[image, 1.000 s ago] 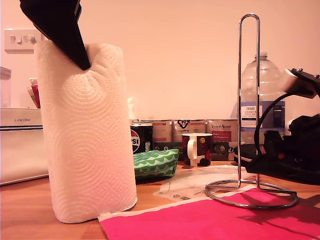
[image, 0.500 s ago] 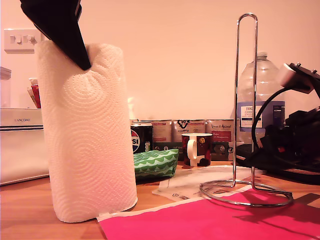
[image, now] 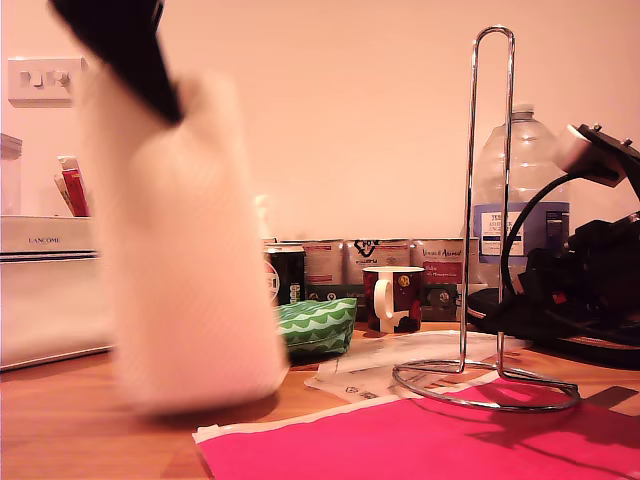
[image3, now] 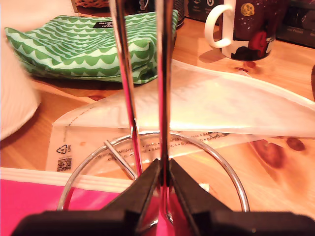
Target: Insert the paper towel roll into the metallic stand.
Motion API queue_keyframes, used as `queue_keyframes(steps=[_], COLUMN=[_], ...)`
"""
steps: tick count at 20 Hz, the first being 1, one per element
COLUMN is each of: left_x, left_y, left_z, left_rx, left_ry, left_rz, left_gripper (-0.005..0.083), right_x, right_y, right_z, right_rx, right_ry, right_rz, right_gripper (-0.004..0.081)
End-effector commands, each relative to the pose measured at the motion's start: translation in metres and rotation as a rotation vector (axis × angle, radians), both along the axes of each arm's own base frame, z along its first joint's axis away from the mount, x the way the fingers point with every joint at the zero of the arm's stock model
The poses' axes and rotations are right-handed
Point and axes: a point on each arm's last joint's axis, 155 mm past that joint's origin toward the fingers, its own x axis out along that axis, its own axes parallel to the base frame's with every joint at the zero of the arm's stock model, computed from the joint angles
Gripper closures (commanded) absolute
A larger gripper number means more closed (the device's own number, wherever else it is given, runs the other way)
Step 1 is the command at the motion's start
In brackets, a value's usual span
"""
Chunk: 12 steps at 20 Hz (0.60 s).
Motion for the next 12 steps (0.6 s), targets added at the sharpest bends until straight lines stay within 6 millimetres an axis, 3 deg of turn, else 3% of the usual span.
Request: queue_keyframes(steps=[1,6,12], left_x=[0.004,0.005,0.008], left_y=[-0.003,-0.003,0.000], left_z=[0.011,0.027,0.048], left_rx=[-0.015,-0.031,-0.058], left_ry=[-0.015,-0.035,-0.050], left_rz=[0.004,0.005,0.022], left_gripper=[0.0795,0.0795,0.0795], right_x=[0.002,-0.010,-0.023], right_y=[0.006,0.003,0.014], right_z=[0.022,0.033,0.046], right_rx=[0.017,-0.036,-0.131], right_ry=[-0.053,-0.056,-0.039], right_rz=[0.014,0.025,0.074], right_gripper=[0.0783,0.0783,0.0783])
